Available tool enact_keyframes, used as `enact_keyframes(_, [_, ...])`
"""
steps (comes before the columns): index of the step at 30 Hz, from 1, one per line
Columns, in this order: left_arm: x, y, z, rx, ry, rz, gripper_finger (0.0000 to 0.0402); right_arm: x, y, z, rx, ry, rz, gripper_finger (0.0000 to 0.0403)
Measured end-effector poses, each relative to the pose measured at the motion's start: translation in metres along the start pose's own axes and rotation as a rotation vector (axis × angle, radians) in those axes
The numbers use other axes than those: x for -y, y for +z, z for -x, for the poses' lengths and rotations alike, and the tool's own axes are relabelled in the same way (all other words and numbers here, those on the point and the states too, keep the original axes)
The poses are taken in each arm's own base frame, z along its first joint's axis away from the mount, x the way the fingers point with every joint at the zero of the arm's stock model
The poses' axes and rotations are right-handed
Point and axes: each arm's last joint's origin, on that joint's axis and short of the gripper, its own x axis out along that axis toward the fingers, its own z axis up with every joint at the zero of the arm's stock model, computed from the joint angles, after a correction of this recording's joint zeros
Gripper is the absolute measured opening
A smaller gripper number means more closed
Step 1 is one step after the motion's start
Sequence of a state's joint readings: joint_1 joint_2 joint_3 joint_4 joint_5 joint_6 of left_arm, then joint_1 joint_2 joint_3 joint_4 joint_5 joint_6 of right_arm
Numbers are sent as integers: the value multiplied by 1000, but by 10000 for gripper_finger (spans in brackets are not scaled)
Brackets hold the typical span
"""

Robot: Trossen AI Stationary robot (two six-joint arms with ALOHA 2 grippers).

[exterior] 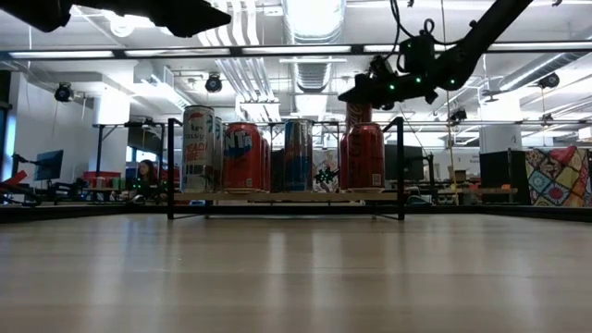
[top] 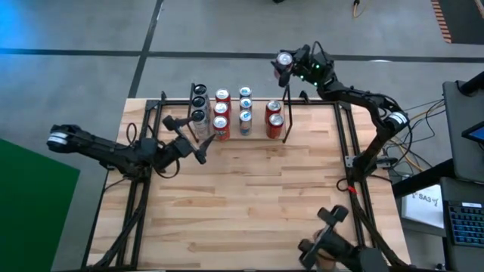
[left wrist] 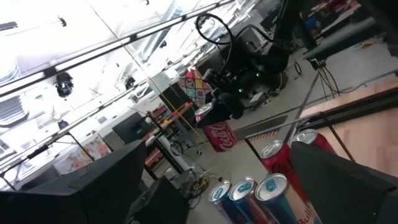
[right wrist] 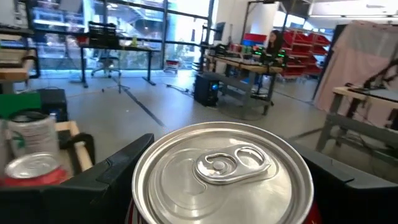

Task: Place canned beverage on shelf
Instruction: Put the red soda on the shelf aligned with the other red soda cans

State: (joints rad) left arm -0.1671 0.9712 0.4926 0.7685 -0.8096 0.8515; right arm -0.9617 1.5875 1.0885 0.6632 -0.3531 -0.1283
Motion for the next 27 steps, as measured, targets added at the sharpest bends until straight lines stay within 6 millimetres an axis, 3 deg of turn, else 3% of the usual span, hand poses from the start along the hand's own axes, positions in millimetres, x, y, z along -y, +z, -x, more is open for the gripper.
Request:
enact_keyframes(8, [-1,6,-12,-22,17,-17,384,32,-23,9,-47,21,-126,282])
enact_keyframes(16, [-4,0,-17,-55,40,-46,384,35,-55,-3,-27,151,-207,282])
enact_keyframes(27, [-11,-1,-19,-61,68,-77,384,28,-56,-34,12,323,-268,282])
